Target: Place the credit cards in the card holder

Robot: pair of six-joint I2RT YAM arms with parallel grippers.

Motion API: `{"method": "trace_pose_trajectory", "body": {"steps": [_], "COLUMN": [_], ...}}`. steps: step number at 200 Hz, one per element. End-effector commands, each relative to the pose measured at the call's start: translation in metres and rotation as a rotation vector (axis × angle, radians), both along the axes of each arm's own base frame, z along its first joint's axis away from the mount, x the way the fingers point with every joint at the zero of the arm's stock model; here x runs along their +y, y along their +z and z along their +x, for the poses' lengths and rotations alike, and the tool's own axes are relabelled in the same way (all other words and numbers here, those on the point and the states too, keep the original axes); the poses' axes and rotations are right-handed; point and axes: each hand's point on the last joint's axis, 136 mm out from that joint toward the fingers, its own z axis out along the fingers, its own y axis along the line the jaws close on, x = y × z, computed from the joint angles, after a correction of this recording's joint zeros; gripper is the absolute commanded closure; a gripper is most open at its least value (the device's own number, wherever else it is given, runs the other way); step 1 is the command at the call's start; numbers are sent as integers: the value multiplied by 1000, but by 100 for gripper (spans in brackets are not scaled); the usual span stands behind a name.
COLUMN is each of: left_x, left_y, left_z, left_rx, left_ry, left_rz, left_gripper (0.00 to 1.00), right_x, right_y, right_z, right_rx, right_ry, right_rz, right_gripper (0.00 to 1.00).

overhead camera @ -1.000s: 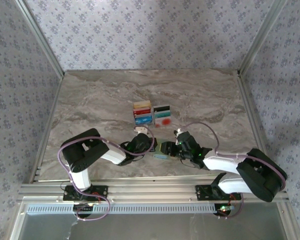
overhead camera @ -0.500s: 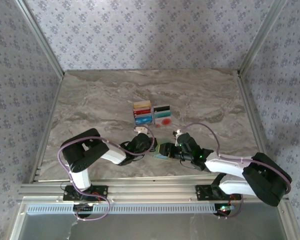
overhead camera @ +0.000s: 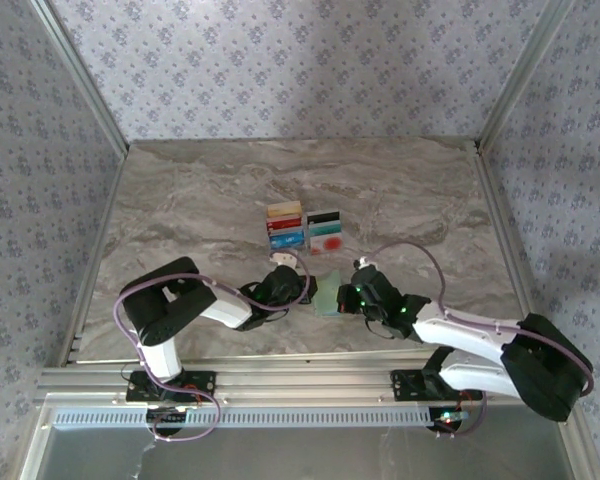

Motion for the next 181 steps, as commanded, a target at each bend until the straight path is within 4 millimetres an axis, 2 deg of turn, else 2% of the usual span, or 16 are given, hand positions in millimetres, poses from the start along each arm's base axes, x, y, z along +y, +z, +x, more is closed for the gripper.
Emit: {"method": "trace_pose_trajectory", "body": {"steps": [1,44,67,98,121,141,148,155,172,181], "left_x": [62,68,80,100,114,126,129,131,138,140], "left_y": [-87,-74,-72,-69,-68,-63,-62,-60,-56,-53], "left_z": [-59,-61,-59,-58,-59,-58,-58,-58,-58,-58], "left_rx": [272,272,278,279,283,274,273,272,270,267], "left_ry": [-72,-65,-29,26,62,95,102,108,119,122], "left_rz": [305,268,287,302,314,317,316,314,310,308], "left_gripper": [77,76,75,74,73,72,72,71,71,70], "right_x": [-20,-12,4,36,60,77,82,86,92,93], "right_y": [12,32,29,22,15,8,5,3,-2,-5], "right_z": [2,-2,0,1,0,-3,-3,-4,-6,-6], "right_rx": [-83,-172,-177,-176,-166,-135,-133,-128,-105,-89], "right_ry": [-28,19,55,120,181,217,244,268,295,307], "right_rz": [-166,-339,-434,-518,-530,-478,-468,-453,-407,-375], "right_gripper": [100,100,100,96,88,86,85,79,78,71]}}
